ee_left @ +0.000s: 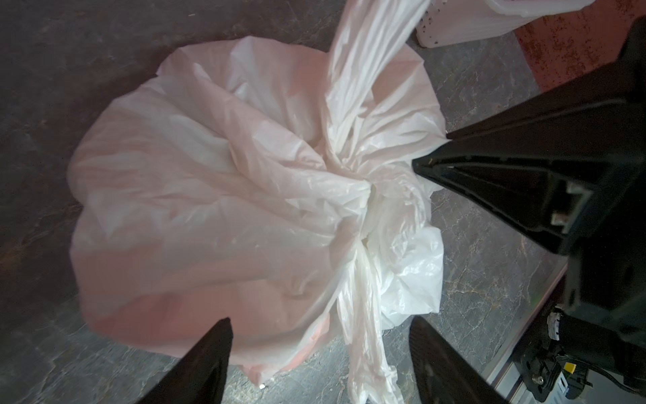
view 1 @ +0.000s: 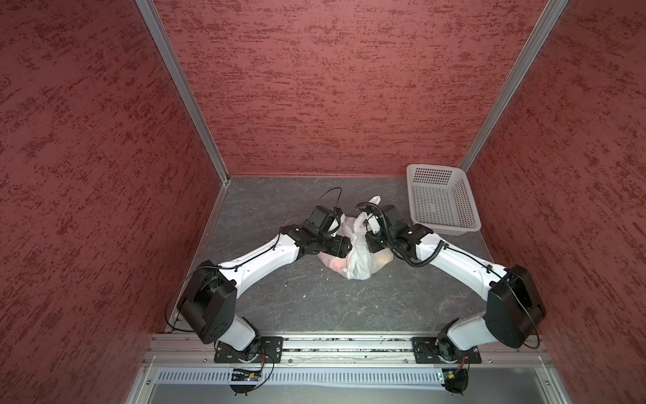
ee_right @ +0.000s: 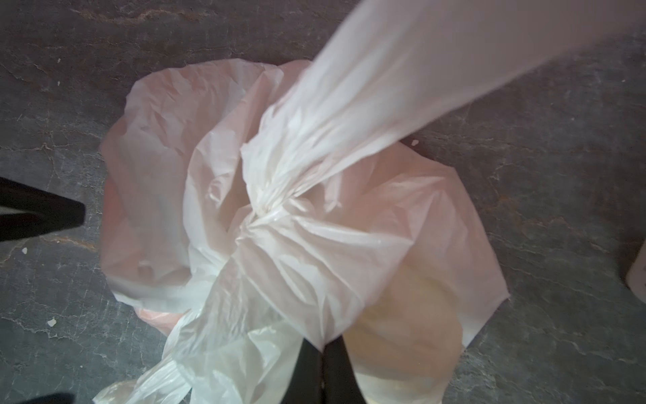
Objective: Untie the knot of the plastic bag and take out the fruit
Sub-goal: Untie the plastic bag at the center of the table.
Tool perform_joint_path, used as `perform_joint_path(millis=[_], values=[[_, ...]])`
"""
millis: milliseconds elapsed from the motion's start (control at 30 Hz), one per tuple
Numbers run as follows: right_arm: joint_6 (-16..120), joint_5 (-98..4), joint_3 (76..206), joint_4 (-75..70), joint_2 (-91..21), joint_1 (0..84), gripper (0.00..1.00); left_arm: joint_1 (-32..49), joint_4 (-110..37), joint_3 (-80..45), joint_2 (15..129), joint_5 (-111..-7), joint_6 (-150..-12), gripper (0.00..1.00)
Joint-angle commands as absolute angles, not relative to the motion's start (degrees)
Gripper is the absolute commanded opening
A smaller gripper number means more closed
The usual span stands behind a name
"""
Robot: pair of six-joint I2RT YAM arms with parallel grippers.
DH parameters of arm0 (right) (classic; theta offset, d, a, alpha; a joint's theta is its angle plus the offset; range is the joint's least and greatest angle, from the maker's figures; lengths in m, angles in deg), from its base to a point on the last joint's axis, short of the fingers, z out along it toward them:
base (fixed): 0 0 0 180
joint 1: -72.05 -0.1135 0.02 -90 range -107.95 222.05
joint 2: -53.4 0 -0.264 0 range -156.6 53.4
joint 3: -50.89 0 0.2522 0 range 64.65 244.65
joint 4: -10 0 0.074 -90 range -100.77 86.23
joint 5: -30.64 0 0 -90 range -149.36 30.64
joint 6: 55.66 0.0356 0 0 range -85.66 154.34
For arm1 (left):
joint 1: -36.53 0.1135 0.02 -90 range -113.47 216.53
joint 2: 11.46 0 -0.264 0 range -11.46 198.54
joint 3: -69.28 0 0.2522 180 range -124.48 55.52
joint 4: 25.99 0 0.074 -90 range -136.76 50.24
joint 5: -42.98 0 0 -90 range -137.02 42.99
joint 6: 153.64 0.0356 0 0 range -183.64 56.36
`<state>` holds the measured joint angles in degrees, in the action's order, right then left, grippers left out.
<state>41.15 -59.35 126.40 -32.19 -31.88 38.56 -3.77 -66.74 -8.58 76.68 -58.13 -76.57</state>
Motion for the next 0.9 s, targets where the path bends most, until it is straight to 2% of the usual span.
perform_joint_path(millis=[0, 233, 500, 533, 633, 867], values=[[41.42, -57.05, 126.69, -30.53, -30.61, 39.09, 0.0, -4.67, -66.88, -10.6, 79.29, -57.18, -72.97, 0.77], [42.54, -55.67, 126.92, -29.7, -30.26, 39.16, 0.0, -4.66, -64.64, -12.08, 83.19, -50.6, -73.08, 0.54], [43.63, -56.19, 126.67, -29.52, -30.18, 39.92, 0.0, -3.93, -64.69, -11.94, 83.12, -48.11, -72.61, 0.03], [43.91, -56.1, 126.49, -29.45, -30.18, 40.41, 0.0, -3.62, -64.54, -11.24, 82.31, -48.22, -72.61, 0.0], [44.93, -55.16, 125.44, -29.17, -27.42, 42.87, 0.0, -1.42, -63.64, -8.23, 78.7, -49.25, -73.17, 0.0], [45.06, -53.01, 122.35, -29.15, -24.17, 49.95, 0.0, 9.25, -60.45, 1.59, 69.56, -56.42, -76.02, 0.0]])
